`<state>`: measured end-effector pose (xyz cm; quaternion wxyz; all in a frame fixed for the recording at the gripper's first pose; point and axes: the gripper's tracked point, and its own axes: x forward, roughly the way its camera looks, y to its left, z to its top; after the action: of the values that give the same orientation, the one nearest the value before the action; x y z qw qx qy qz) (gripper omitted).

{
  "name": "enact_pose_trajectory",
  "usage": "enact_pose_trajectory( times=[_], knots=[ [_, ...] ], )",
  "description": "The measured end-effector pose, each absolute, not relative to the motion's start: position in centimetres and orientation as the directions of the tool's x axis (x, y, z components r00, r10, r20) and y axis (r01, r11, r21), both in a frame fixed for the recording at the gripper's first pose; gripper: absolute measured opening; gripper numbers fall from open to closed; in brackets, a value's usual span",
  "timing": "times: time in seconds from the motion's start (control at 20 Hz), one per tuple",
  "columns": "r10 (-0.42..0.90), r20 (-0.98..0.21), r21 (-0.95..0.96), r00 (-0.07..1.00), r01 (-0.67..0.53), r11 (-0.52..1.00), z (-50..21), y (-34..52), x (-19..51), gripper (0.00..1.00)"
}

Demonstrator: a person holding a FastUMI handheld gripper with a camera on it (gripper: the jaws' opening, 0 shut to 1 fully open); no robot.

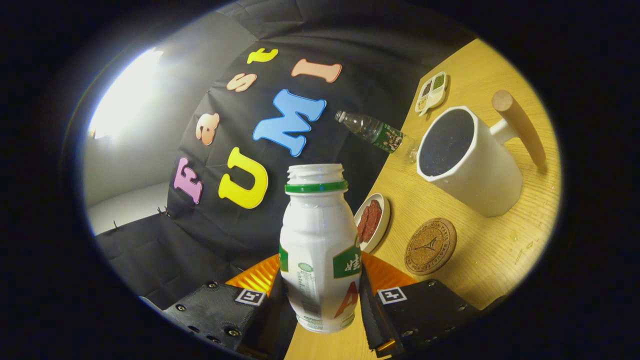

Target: Take the bottle from table, then pour the juice into the cup, finally place the bottle on the coaster

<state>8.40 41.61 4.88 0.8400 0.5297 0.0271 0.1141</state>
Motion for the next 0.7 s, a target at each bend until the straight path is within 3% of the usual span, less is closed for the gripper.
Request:
enact_pose_trajectory(
  times=[0.7],
  knots=[
    [0.187,0.103,0.964,0.977,-0.145,0.225,5.4,40.4,9.2,0.66]
  ],
)
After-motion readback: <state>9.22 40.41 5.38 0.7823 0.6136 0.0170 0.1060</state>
